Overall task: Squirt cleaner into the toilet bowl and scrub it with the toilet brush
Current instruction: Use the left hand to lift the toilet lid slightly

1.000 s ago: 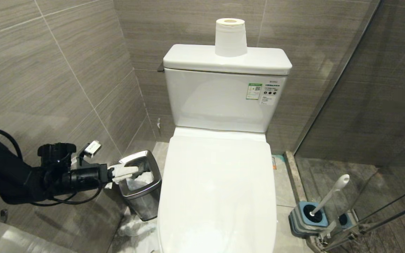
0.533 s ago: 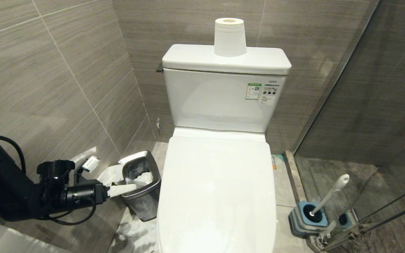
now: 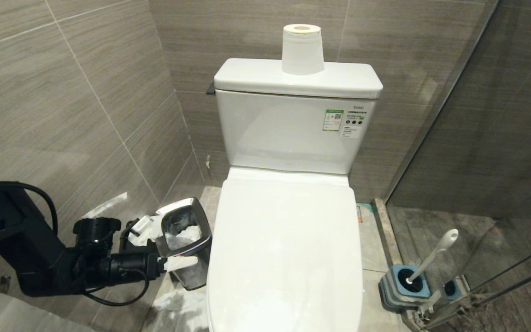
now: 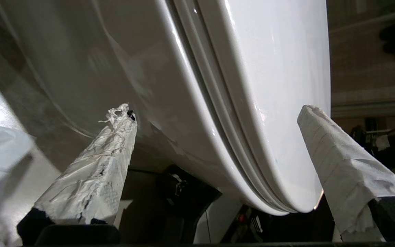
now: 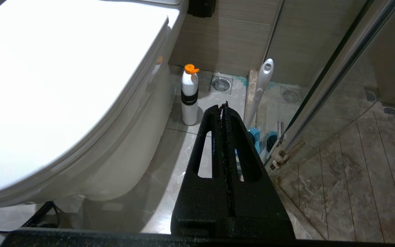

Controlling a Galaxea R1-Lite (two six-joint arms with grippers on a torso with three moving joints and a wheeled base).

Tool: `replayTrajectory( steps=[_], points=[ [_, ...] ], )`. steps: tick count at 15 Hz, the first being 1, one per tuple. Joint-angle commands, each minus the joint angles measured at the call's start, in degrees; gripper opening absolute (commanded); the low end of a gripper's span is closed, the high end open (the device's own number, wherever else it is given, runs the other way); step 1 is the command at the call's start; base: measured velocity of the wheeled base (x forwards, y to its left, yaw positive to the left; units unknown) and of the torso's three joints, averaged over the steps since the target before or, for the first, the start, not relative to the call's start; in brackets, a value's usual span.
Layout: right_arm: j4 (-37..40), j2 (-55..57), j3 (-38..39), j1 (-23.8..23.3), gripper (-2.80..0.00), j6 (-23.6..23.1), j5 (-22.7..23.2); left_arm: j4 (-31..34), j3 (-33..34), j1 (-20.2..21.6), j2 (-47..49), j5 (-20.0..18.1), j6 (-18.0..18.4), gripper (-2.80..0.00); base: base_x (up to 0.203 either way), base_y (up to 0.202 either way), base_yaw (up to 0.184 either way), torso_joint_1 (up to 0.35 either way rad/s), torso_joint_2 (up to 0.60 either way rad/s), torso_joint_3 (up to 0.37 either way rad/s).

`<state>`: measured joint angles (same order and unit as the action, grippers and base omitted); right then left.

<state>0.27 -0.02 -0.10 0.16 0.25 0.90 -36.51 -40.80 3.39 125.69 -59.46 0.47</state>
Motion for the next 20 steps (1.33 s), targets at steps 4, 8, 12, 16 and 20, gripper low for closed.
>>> replayTrajectory(
  steps=[4, 8, 12, 16, 20],
  points=[
    [0.00, 0.02, 0.01, 0.02, -2.80, 0.02, 0.00, -0.08, 4.74, -2.71, -2.84, -2.25, -0.61, 0.00, 0.000, 0.000, 0.000, 0.000, 0.00, 0.000],
    [0.00, 0.02, 0.01, 0.02, -2.80, 0.02, -0.02, -0.31, 6.48, -3.56, -2.91, -0.57, -0.12, 0.00, 0.000, 0.000, 0.000, 0.000, 0.00, 0.000],
    [0.00, 0.02, 0.08, 0.02, -2.80, 0.02, 0.00, -0.31, 6.88, -5.56, -3.34, 2.98, -0.07, 0.00, 0.000, 0.000, 0.000, 0.000, 0.00, 0.000],
    [0.00, 0.02, 0.01, 0.02, -2.80, 0.02, 0.06, -0.23, 7.61, -7.64, -3.57, 5.67, -0.55, 0.00, 0.000, 0.000, 0.000, 0.000, 0.00, 0.000],
    [0.00, -0.04, 0.01, 0.02, -2.80, 0.02, 0.06, -0.23, 9.07, -8.84, -4.40, 5.49, -0.74, 0.00, 0.000, 0.000, 0.000, 0.000, 0.00, 0.000]
  ],
)
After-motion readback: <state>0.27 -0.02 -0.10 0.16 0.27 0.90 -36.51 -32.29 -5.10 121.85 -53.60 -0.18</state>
